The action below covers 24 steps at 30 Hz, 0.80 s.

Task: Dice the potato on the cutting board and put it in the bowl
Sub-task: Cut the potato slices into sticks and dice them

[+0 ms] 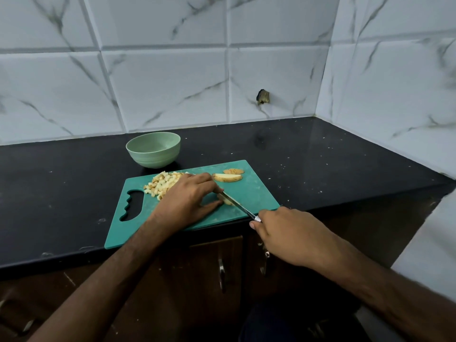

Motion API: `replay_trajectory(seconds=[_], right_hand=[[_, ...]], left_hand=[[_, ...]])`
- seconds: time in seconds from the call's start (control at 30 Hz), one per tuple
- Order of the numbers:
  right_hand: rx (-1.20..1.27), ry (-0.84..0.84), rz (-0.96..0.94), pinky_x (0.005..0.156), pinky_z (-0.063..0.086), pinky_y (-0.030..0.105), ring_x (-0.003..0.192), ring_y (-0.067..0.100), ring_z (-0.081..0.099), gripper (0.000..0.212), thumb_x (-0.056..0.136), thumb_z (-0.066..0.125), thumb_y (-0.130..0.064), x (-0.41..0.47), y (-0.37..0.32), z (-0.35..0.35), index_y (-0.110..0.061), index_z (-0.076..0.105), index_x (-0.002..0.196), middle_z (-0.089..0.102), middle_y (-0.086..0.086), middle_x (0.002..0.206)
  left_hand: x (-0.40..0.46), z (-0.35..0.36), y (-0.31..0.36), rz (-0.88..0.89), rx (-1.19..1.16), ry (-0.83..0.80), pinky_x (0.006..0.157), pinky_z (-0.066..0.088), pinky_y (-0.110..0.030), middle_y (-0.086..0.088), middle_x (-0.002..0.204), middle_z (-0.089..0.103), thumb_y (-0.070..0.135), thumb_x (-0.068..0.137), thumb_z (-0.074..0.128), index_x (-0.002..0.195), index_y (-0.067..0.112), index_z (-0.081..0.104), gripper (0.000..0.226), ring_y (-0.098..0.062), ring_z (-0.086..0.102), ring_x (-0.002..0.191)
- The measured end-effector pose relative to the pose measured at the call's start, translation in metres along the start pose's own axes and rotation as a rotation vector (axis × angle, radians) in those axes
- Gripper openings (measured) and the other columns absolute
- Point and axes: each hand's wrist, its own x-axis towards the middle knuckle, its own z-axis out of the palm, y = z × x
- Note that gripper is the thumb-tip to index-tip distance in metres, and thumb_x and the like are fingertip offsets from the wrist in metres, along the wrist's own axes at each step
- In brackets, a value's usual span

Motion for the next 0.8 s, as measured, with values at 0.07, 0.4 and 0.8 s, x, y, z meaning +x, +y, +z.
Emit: replay_trajectory(seconds=[0.07,0.4,0.8], right_hand=[[0.044,-0.021,0.006,0.066,0.046,0.033,0.076,0.013,0.059,0.034,0.109,0.03,-0.049,0.002,0.002,0.0,-0.025,0.05,0.095,0.06,-0.003,0.089],[-0.045,-0.017,-0.003,0.068,0.041,0.034,0.079,0.016,0.055,0.034,0.109,0.028,-0.048,0.003,-0.002,-0.001,-0.024,0.051,0.101,0.062,0.001,0.099],[0.123,-0.052,0.119,0.07,0.047,0.037,0.08,0.013,0.059,0.041,0.108,0.03,-0.052,0.02,0.03,-0.039,-0.022,0.055,0.096,0.059,-0.004,0.089]], left_hand=[[0.001,0.001,0.0,0.003,0.005,0.002,0.084,0.049,-0.031,0.007,0.1,0.067,0.032,0.089,0.075,0.104,0.019,0.074,0.019,-0.009,0.061,0.095],[0.0,0.003,0.0,-0.017,0.051,0.012,0.087,0.04,-0.026,0.009,0.092,0.065,0.037,0.088,0.074,0.097,0.02,0.074,0.02,-0.01,0.06,0.087],[0.0,0.002,-0.001,-0.098,0.053,-0.087,0.098,0.039,-0.036,0.011,0.106,0.069,0.04,0.096,0.061,0.11,0.027,0.067,0.02,-0.011,0.063,0.106]])
